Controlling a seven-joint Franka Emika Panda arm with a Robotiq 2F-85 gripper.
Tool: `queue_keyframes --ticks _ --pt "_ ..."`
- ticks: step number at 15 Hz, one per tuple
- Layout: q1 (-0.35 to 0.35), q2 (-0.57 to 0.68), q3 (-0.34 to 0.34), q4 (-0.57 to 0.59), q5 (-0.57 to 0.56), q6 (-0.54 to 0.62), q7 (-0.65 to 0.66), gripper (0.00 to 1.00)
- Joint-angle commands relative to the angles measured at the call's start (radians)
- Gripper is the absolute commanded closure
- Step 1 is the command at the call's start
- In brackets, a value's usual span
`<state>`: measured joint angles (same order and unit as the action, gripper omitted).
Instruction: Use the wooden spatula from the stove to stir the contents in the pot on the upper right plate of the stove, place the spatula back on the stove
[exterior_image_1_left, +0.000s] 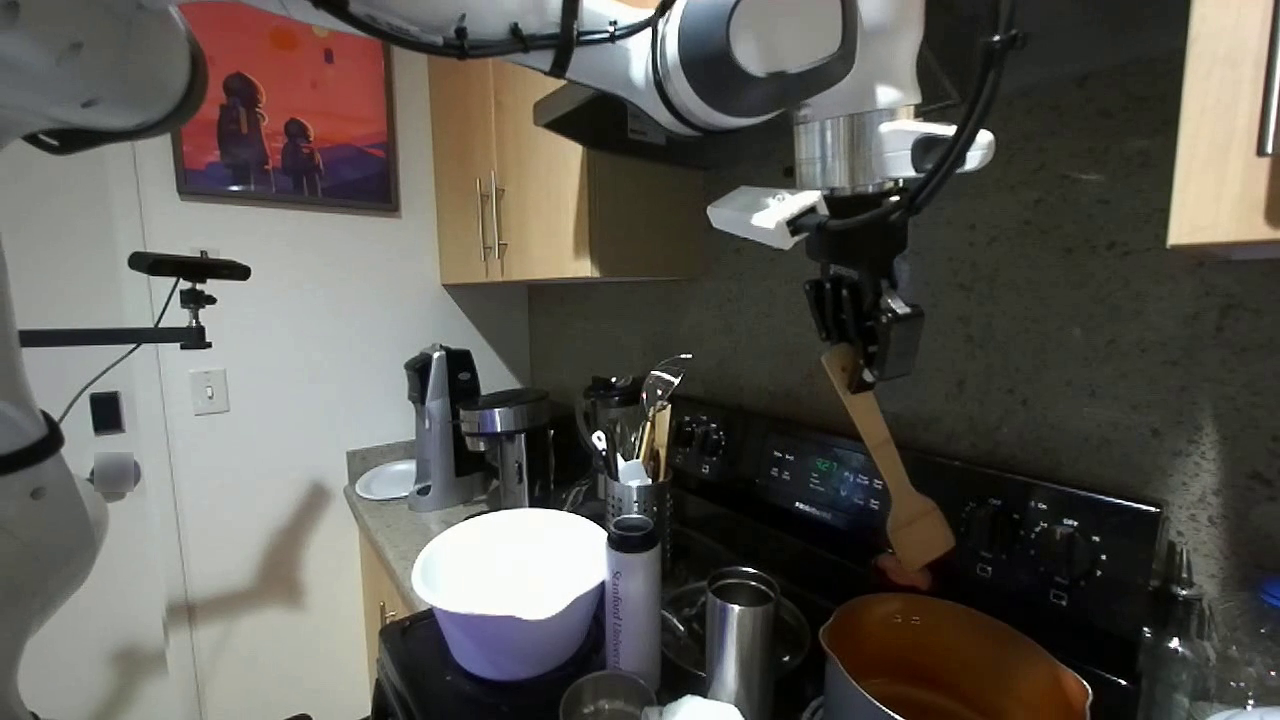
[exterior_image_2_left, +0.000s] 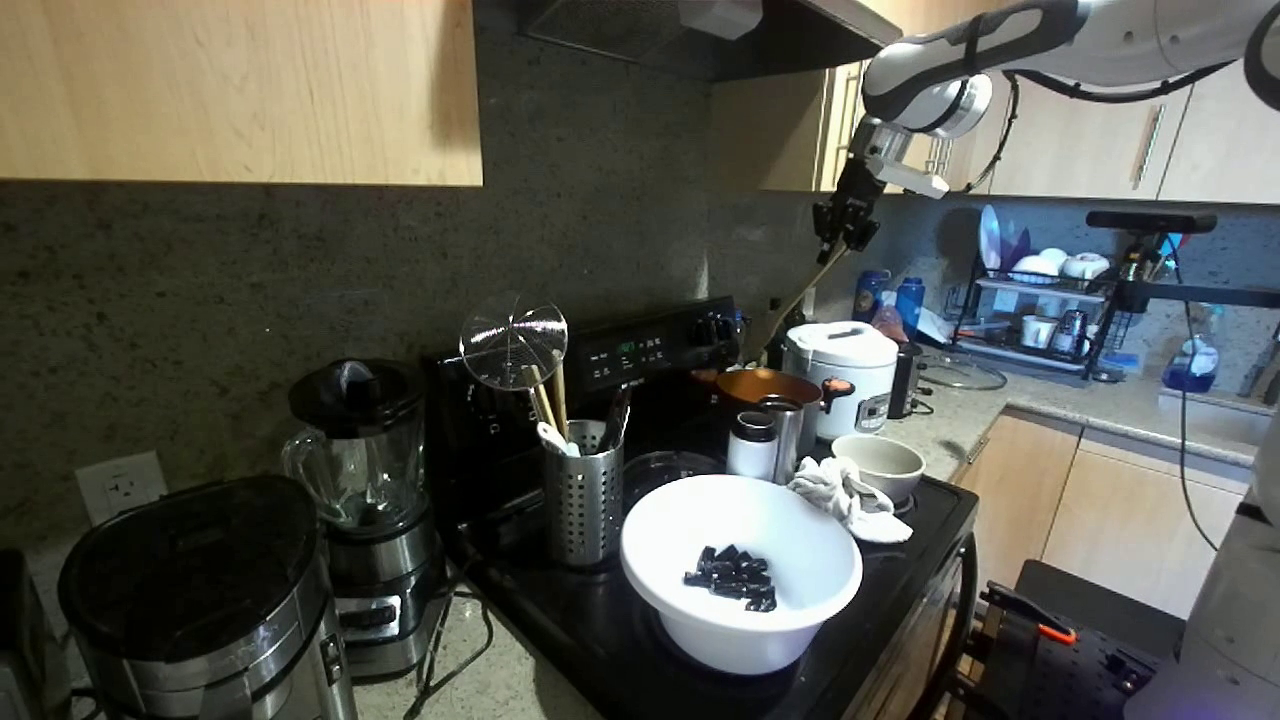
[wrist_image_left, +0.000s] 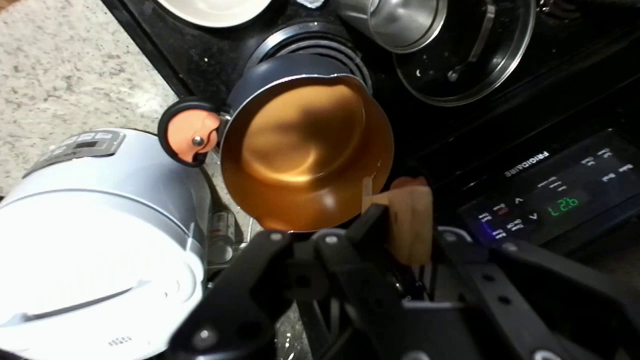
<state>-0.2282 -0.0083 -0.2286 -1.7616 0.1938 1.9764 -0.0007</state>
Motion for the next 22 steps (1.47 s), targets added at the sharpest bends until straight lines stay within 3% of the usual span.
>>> queue_keyframes --ticks 1,11,17,22 --pt "-0.004 0.033 -0.005 -0.024 -0.060 0.083 0.048 0.96" --pt "-0.017 0.168 -0.009 -0.190 -0.057 0.345 0.074 0.96" --pt "-0.015 0.223 0.008 -0.173 -0.001 0.312 0.123 0.96" --pt "-0.018 0.226 0.026 -0.129 0.096 0.188 0.144 0.96"
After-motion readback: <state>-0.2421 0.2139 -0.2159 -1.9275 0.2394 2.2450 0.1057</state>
